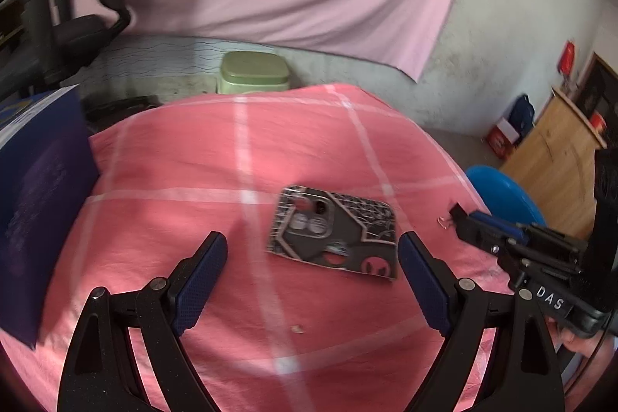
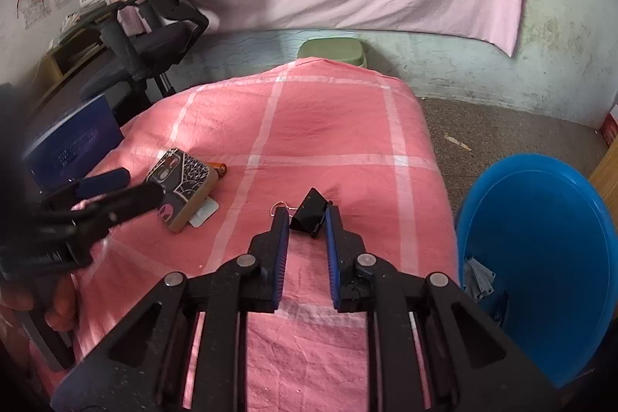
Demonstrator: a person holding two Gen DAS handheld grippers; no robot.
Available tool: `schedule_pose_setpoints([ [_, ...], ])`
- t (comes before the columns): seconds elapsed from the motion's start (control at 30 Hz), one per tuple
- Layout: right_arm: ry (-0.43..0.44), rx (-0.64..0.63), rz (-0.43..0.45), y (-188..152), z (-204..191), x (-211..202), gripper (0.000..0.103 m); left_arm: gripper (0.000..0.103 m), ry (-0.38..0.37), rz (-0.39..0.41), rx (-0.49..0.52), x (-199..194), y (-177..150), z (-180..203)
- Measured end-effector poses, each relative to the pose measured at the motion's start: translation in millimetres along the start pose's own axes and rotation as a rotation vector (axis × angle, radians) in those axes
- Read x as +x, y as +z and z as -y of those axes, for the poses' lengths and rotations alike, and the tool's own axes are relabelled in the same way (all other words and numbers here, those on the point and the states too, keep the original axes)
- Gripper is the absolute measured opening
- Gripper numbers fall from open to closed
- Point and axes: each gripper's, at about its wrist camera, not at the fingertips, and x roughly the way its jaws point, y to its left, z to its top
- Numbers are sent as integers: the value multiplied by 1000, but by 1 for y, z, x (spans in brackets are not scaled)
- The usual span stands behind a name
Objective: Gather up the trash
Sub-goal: 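Grasp the black patterned phone case with the left tool while the right tool grasps the black binder clip, then carry the phone case and binder clip over the blue basin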
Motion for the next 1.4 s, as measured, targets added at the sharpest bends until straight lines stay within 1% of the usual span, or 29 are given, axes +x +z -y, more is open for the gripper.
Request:
schedule_pose_setpoints([
  [0.1, -5, 11, 8, 0, 1, -2, 35, 86, -2, -23, 53, 9, 1, 13],
  [0.17, -6, 28, 14, -1, 5, -6, 34, 86, 22, -47, 87, 17, 2, 18],
  [0.27, -4, 61, 24, -3, 13, -10, 34, 86, 52, -67, 108, 27, 2, 20],
  [0.33, 0, 78, 28, -4, 16, -11, 34, 82, 59, -67, 106, 29, 1, 19],
  [0.37, 1, 79, 30, -4, 16, -11, 34, 76, 63, -65, 98, 29, 1, 18],
  [0.4, 0, 77, 30, -4, 15, -10, 34, 73, 61, -63, 90, 28, 0, 15],
  [0.63, 1, 30, 20, -5, 4, -7, 34, 72, 1, -26, 23, 11, -2, 2],
  [0.77, 23, 21, 30, -6, 2, -9, 34, 72, -31, 39, -81, -7, -6, -12],
  [0.87, 40, 10, 54, -6, 0, -13, 34, 72, -33, 86, -171, -20, -9, -26],
  [1.0, 58, -4, 100, -8, -4, -20, 34, 72, -21, 151, -229, -36, -12, -30],
  [1.1, 63, -6, 144, -8, -4, -28, 34, 72, -16, 216, -235, -48, -11, -25],
  [1.2, 70, 7, 225, -10, -4, -42, 34, 72, -15, 295, -219, -62, -7, -14],
  [1.27, 88, 29, 294, -11, -3, -54, 34, 72, -7, 360, -202, -75, -4, -5],
  [1.3, 90, 35, 317, -10, -3, -58, 34, 72, -4, 380, -198, -77, -3, -1],
  [1.37, 75, 34, 409, -11, -6, -75, 34, 72, 6, 439, -179, -87, -1, 8],
  [1.4, 66, 28, 447, -11, -7, -83, 34, 72, 9, 456, -172, -90, -2, 12],
])
